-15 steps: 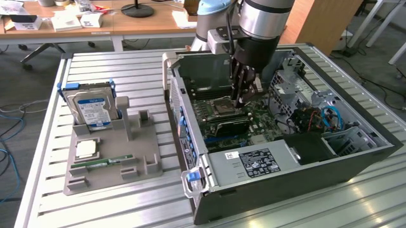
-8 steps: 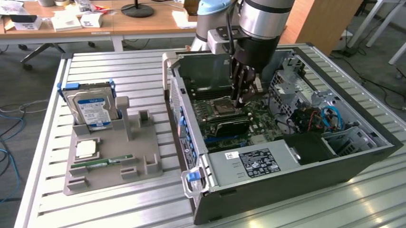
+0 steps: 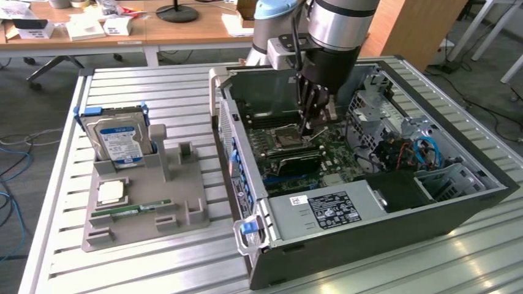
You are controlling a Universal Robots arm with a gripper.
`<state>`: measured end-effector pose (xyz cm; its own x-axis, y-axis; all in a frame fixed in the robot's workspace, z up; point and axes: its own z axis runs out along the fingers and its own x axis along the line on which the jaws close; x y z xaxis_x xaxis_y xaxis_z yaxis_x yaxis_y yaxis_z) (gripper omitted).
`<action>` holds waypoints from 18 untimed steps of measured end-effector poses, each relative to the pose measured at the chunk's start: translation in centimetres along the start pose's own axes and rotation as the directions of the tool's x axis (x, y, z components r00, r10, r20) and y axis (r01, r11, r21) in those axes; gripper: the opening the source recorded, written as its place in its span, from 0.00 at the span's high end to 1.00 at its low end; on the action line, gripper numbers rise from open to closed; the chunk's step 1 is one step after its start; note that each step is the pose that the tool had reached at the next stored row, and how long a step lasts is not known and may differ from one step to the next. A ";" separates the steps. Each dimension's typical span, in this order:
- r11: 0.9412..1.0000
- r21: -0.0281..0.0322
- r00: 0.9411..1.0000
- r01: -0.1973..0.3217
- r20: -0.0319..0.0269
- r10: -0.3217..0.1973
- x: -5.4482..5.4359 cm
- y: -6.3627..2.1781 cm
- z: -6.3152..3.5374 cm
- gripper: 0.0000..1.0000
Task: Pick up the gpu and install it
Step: 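Press down on the gpu until it lock into place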
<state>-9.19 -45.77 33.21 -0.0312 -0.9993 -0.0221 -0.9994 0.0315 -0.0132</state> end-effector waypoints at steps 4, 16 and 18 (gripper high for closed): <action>1.000 0.000 1.000 0.000 0.000 0.000 0.0 0.00 0.00 0.89; 1.000 0.000 1.000 -0.001 0.000 0.001 0.0 1.10 0.10 0.89; 1.000 0.000 1.000 -0.001 0.000 0.001 0.0 1.10 0.10 0.89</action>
<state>-10.29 -45.77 33.10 -0.0320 -0.9992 -0.0220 -0.9994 0.0322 -0.0132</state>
